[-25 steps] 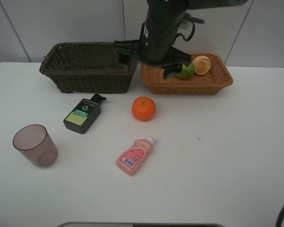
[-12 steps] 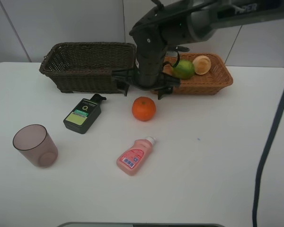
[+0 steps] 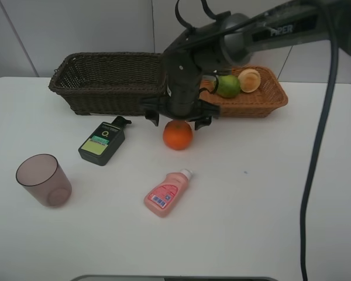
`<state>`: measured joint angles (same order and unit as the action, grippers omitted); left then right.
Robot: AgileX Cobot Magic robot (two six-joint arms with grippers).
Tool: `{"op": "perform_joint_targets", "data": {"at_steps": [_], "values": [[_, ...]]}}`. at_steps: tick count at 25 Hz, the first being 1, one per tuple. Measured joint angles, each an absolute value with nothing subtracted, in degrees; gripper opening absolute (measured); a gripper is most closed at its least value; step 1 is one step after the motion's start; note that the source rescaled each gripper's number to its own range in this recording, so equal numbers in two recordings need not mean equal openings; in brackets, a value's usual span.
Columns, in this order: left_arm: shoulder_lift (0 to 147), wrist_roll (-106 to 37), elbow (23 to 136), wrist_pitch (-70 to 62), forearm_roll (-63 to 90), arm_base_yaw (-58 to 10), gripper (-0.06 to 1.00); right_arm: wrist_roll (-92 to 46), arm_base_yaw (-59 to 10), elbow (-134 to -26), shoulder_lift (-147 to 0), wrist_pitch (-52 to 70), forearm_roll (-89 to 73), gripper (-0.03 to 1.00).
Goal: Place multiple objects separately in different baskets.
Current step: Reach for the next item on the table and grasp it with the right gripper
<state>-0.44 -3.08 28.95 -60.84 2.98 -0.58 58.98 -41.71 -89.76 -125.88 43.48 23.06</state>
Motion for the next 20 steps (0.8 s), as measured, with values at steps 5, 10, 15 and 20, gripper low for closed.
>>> {"op": "perform_joint_targets", "data": {"at_steps": [5,10,15,20], "values": [[-0.4,-3.1,28.9,-60.8,3.0,-0.6,1.00,59.1,-41.4,-89.8,-125.9,41.8,23.2,0.93],[-0.4,-3.1,28.9,-60.8,3.0,-0.6,1.00,59.1,-40.9,-89.8,-127.5,42.2,24.1,0.93],[-0.4,-3.1,28.9,-60.8,3.0,-0.6,1.00,59.1,-40.9,-89.8,-128.9,41.4,24.4,0.93],[-0.4,-3.1,28.9,-60.8,3.0,-0.6,1.00,59.1,-40.9,-89.8,-130.0,40.6,24.5,0.93]]}}
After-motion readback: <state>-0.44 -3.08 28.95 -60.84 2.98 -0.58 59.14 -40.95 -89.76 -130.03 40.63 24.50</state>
